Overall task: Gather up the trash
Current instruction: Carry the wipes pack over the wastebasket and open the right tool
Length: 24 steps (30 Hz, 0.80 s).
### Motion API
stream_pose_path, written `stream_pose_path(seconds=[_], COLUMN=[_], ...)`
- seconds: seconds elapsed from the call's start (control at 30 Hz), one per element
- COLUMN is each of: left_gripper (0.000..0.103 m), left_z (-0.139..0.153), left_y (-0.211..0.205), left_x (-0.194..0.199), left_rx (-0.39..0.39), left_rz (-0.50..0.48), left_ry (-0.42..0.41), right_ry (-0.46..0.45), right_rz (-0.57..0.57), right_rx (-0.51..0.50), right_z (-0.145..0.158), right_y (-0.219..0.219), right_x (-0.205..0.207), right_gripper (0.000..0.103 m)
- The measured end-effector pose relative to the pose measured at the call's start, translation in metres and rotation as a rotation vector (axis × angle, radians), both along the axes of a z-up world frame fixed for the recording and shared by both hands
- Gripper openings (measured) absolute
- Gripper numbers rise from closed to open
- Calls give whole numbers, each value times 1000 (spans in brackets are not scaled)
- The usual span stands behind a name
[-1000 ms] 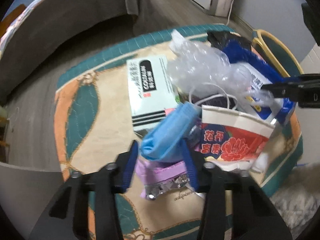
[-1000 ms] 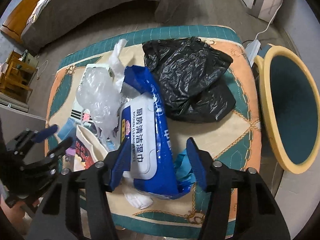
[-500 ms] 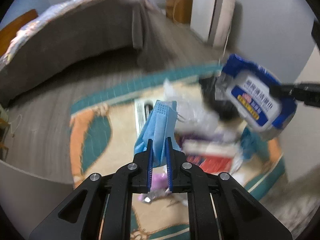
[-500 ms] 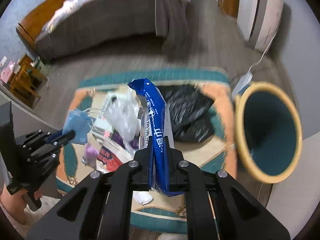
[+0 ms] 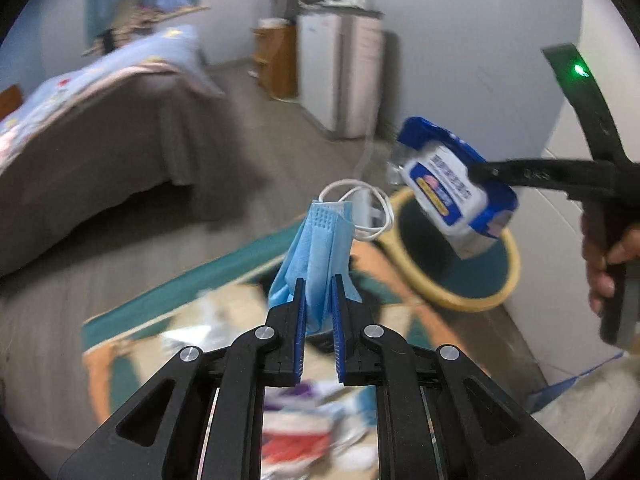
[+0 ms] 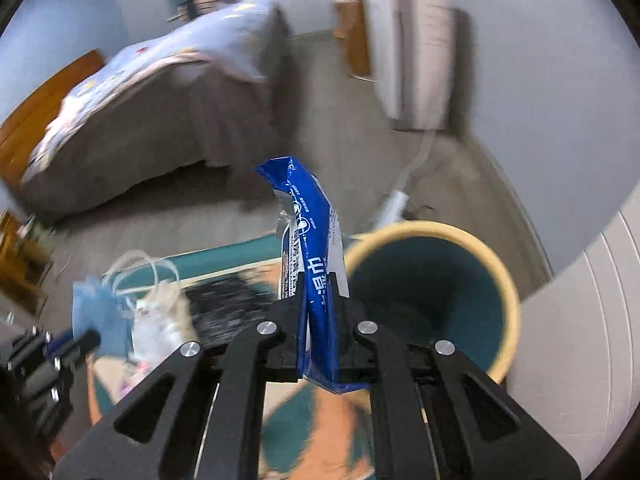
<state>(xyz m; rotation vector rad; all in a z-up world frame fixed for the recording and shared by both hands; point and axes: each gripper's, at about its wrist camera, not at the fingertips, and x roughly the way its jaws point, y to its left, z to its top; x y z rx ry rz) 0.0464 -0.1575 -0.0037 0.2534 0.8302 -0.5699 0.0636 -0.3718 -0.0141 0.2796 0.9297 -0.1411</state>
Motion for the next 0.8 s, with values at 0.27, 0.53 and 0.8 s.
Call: stream_pose_path(seconds=[0.27, 0.53, 0.8], left_gripper=[13, 50, 84], left_z=[-59, -86, -63], left_y=[-112, -162, -141], left_x=[19, 31, 18], left_rx=[34, 45, 6], left_rz=[-158, -221, -186], left_ry=[101, 84, 26], right_ry=[122, 147, 106], right_rz=[-165, -267, -270], right_rx=[-47, -75, -50], right_z=[-40, -49, -40], right_y=[-67, -90, -83], right_x=[4, -5, -11], right_gripper=[8, 14, 62])
